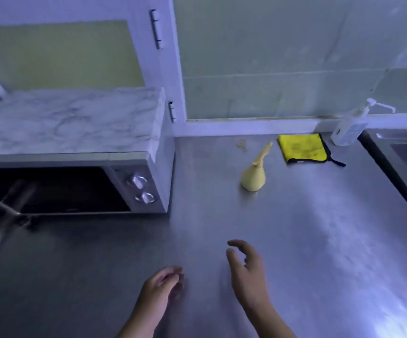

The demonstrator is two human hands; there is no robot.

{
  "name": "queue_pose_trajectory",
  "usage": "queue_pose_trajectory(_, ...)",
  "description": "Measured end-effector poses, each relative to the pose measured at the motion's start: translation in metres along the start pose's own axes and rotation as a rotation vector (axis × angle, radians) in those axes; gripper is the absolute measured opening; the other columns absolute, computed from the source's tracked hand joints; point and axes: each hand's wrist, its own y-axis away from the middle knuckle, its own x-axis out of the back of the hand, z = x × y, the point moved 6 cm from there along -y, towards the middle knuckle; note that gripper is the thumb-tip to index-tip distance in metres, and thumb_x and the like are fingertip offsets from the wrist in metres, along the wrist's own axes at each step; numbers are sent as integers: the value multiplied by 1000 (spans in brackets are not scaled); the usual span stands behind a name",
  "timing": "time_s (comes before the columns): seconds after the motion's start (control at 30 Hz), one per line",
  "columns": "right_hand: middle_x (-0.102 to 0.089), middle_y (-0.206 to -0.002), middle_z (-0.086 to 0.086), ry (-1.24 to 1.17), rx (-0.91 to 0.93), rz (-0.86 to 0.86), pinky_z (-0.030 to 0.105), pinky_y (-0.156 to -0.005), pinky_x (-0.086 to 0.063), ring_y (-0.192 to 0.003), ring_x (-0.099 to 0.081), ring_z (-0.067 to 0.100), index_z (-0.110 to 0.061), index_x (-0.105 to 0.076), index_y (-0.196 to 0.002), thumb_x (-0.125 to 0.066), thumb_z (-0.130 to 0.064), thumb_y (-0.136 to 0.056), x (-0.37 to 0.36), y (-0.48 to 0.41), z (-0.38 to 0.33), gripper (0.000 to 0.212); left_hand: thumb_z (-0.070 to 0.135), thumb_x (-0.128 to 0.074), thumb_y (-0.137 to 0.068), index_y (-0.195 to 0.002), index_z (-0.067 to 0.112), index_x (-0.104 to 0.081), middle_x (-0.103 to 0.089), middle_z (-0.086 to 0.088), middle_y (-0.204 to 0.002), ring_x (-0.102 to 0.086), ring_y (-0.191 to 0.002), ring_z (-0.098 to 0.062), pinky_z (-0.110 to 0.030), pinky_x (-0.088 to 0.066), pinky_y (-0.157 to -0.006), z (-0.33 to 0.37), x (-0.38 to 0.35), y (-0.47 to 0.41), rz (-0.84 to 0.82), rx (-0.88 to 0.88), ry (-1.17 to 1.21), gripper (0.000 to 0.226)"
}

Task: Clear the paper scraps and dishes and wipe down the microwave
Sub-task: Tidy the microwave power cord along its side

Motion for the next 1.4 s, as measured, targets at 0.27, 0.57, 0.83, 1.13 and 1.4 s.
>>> queue_pose_trajectory(0.27,-73,-97,-12,-7,129,-262,10,-74,-45,-89,-64,-7,-25,-72,-92,-62,-11,-95,-150,142,-60,18,-2,-51,-98,-94,7,-67,-70,-10,-83,-63,-73,-23,-30,-46,-63,-53,218,101,257,-84,293,19)
queue_pose_trajectory(0.57,-74,-93,-10,21,214,-441,11,-64,-45,-77,-62,-10,-24,-73,-91,-63,-10,-95,-270,229,-99,18,2,-55,-97,-95,10,-70,-75,-10,-92,-68,-88,-25,-34,-51,-72,-119,375,162,478,-73,462,18)
queue_pose_trajectory(0.83,-73,-99,-10,12,245,-390,16,-75,-47,-96,-64,1,-25,-72,-94,-62,-10,-96,-328,195,-140,19,-7,-54,-94,-94,8,-68,-71,-2,-70,-62,-72,-20,-29,-45,-68,-75,434,120,448,-187,390,20)
queue_pose_trajectory(1.13,-71,-98,-8,63,436,-261,24,-78,-49,-88,-65,7,-25,-72,-99,-60,-10,-94,-415,106,-223,19,-5,-66,-86,-97,14,-67,-64,-5,-78,-52,-63,-13,-16,-39,-52,16,498,1,307,-155,3,22)
queue_pose_trajectory(1.4,-56,-140,9,624,887,-230,46,-114,-29,-136,-42,29,-17,-61,-132,-57,-30,-96,-517,25,-366,38,15,-69,-83,-132,16,-54,-58,-5,-123,-60,-109,-18,-24,-46,-83,77,514,-82,206,-182,-336,51)
